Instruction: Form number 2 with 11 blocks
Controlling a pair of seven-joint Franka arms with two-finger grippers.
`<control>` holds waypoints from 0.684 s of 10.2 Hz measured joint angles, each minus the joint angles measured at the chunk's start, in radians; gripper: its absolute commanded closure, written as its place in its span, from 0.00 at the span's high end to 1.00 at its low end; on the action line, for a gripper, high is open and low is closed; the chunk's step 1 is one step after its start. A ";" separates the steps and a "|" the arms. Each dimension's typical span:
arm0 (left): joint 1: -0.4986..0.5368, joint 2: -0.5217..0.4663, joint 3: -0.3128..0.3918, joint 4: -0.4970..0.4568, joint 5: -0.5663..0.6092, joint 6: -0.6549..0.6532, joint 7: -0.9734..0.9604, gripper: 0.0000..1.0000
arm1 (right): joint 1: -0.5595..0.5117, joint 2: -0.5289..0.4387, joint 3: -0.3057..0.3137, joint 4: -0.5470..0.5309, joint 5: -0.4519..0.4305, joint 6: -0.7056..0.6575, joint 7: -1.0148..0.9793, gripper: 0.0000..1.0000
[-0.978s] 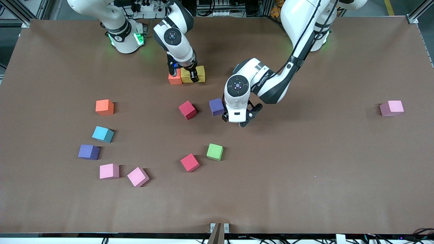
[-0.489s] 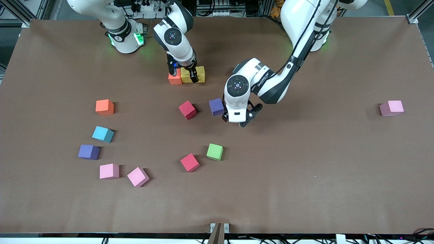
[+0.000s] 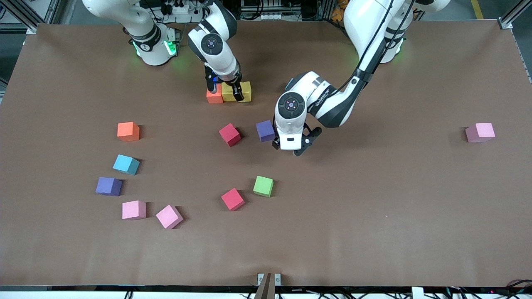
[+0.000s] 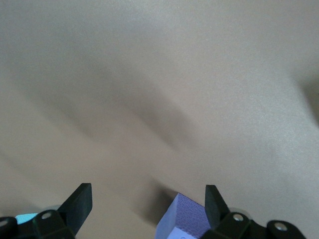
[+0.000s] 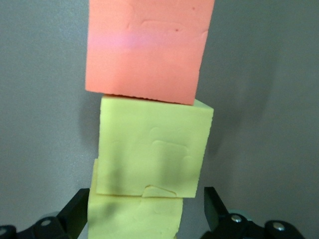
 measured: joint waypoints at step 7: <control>0.000 0.000 0.000 0.003 0.000 0.001 0.000 1.00 | -0.005 -0.002 0.000 0.009 -0.011 0.001 0.000 1.00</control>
